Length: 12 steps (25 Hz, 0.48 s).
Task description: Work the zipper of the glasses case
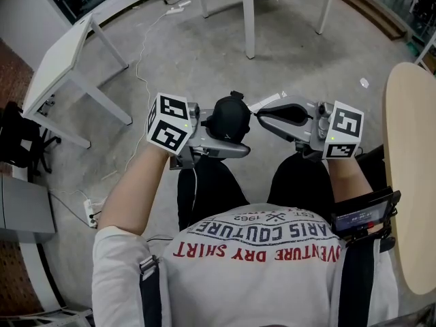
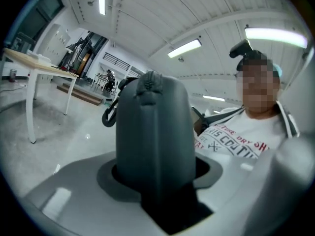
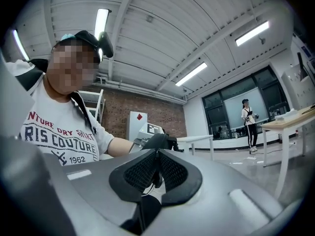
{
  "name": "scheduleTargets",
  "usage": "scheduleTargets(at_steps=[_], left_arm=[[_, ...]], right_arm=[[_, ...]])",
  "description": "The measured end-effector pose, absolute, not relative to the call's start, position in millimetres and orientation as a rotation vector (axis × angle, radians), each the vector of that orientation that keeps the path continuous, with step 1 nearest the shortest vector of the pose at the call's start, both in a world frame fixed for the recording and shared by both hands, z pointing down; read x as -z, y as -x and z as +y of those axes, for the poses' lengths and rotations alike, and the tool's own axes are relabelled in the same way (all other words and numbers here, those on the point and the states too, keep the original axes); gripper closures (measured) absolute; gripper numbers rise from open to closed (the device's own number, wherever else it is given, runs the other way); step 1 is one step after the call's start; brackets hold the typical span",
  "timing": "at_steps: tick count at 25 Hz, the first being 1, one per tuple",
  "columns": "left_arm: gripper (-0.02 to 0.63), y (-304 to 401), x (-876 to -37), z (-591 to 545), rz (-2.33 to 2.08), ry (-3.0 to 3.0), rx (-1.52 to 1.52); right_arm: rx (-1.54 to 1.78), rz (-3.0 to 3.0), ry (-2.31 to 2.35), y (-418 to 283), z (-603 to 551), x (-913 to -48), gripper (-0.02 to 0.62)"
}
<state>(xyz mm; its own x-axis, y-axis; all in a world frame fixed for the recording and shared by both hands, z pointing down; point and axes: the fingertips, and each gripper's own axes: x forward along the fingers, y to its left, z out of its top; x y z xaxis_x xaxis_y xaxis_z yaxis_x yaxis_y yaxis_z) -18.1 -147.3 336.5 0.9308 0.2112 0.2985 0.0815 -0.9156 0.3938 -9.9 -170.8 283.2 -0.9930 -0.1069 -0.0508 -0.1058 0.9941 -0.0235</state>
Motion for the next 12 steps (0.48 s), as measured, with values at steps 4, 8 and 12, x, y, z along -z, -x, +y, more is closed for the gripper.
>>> scheduleTargets(at_steps=[4, 8, 12], left_arm=[[0.359, 14.1, -334.6, -147.9, 0.203, -2.698, -0.409], [0.359, 9.2, -326.4, -150.2, 0.190, -2.675, -0.299], [0.359, 7.0, -313.7, -155.3, 0.172, -2.659, -0.185]], right_arm=[[0.050, 3.073, 0.162, 7.6, -171.7, -283.0, 0.574], [0.055, 3.061, 0.159, 5.1, -171.1, -283.8, 0.574], [0.065, 3.051, 0.148, 4.5, -170.8, -282.3, 0.574]])
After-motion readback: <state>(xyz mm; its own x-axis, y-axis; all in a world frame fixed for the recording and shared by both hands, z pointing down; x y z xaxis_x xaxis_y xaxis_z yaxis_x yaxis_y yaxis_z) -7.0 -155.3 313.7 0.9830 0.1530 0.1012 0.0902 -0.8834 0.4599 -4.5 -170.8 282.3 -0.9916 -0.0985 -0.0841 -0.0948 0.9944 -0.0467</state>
